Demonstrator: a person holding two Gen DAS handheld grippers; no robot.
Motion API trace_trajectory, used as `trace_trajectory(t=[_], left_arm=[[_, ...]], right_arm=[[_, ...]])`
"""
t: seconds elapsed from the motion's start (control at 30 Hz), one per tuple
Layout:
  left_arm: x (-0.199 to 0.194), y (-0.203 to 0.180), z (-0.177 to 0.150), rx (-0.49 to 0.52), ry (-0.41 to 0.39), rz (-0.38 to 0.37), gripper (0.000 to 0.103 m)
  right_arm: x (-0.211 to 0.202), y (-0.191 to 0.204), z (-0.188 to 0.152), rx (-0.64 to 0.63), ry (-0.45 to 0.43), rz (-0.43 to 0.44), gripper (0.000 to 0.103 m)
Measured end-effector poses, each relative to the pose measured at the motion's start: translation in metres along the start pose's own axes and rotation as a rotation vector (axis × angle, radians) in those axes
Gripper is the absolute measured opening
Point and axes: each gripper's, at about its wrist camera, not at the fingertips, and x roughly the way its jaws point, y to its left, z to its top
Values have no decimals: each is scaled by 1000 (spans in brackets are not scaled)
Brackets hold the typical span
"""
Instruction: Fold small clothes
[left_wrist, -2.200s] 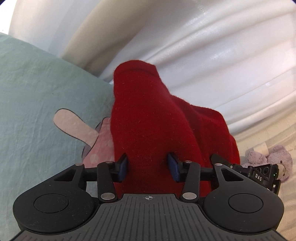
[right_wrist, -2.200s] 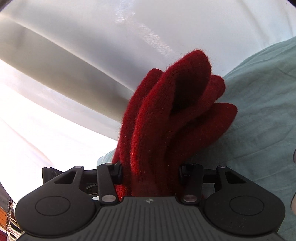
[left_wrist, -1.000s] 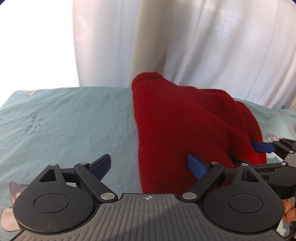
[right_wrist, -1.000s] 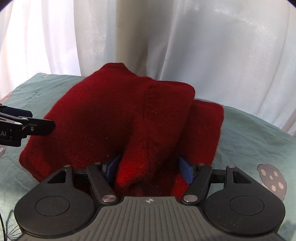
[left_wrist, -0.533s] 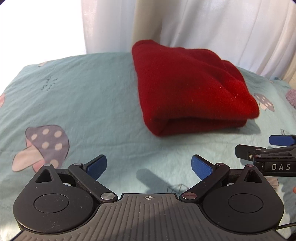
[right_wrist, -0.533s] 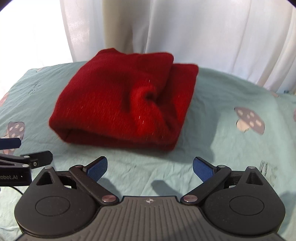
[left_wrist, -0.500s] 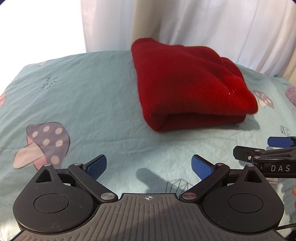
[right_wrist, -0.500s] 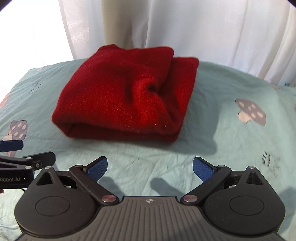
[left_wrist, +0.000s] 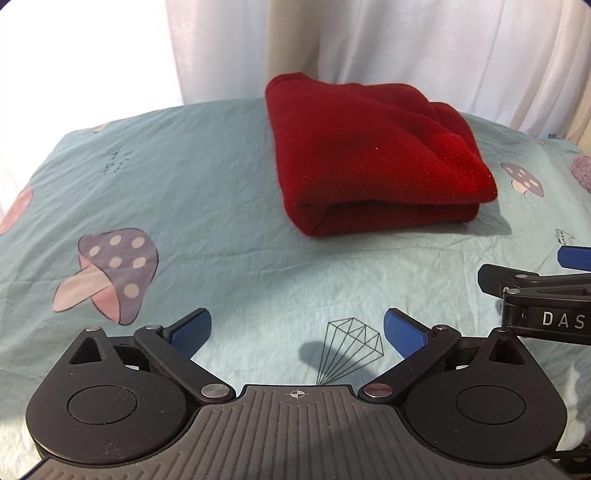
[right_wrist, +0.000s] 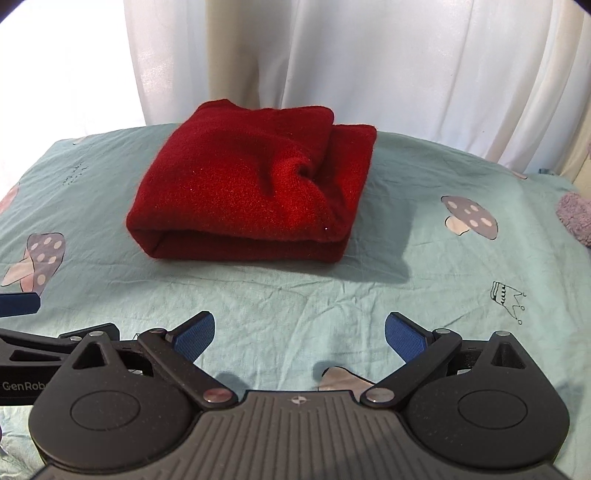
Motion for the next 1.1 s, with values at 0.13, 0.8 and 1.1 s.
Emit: trace_trajectory(t=[0.13, 0.8, 1.1], left_arm=[[-5, -2, -2, 10, -15, 20, 102], [-10, -6, 0, 40, -7, 59, 103], [-11, -8, 0, 40, -6, 66, 103]], right_arm=[[-3, -3, -1, 22, -5, 2, 99], [-11, -7, -7, 15, -1, 5, 99], [-13, -11, -7, 13, -4, 10, 99]])
